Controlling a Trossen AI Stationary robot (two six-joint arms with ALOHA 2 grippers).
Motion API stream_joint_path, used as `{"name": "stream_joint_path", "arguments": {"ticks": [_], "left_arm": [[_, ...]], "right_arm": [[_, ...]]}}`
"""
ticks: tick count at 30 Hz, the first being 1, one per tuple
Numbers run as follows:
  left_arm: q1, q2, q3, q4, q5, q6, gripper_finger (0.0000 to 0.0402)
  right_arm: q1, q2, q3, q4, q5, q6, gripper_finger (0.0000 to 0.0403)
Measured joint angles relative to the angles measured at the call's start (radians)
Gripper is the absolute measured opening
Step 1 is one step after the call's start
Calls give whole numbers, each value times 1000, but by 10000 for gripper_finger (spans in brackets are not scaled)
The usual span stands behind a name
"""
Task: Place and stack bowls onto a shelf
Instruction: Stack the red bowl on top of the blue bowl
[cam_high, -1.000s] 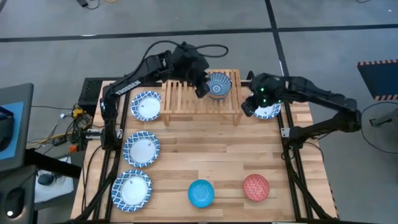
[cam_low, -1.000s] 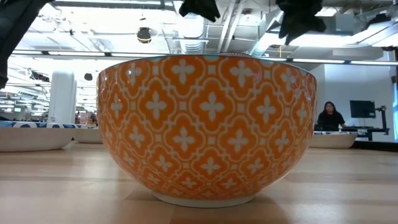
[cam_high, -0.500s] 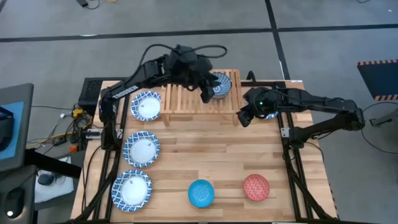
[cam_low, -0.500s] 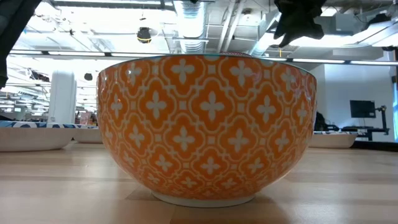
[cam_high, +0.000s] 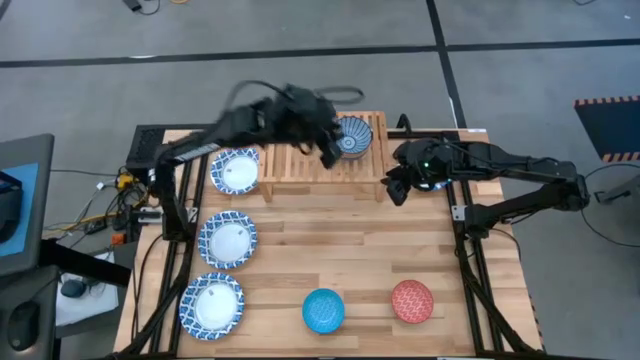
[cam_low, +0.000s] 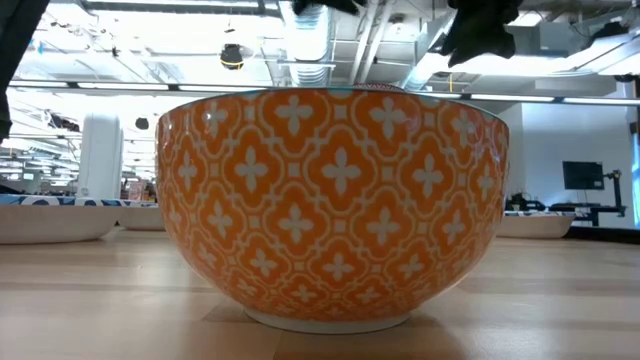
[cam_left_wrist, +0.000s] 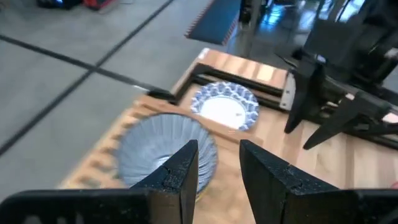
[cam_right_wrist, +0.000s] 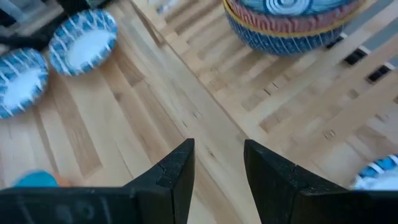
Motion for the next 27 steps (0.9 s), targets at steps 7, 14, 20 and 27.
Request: {"name": "stream_joint_path", "arguments": {"ticks": [7, 14, 20, 27], "left_arm": [[-23, -152, -374, 382, 5, -76, 102], [-26, -430, -727, 621, -65, -133, 102], [-89, -586, -1039, 875, -112, -165, 102], [-168, -673, -1266, 1062, -93, -208, 102]], "right_arm": [[-1, -48, -27, -45, 2, -48, 164], [-32, -174, -153, -18, 0, -53, 164], [-70, -251, -236, 35, -117, 9, 164], [-18, -249, -297, 42, -131, 167, 164]]}}
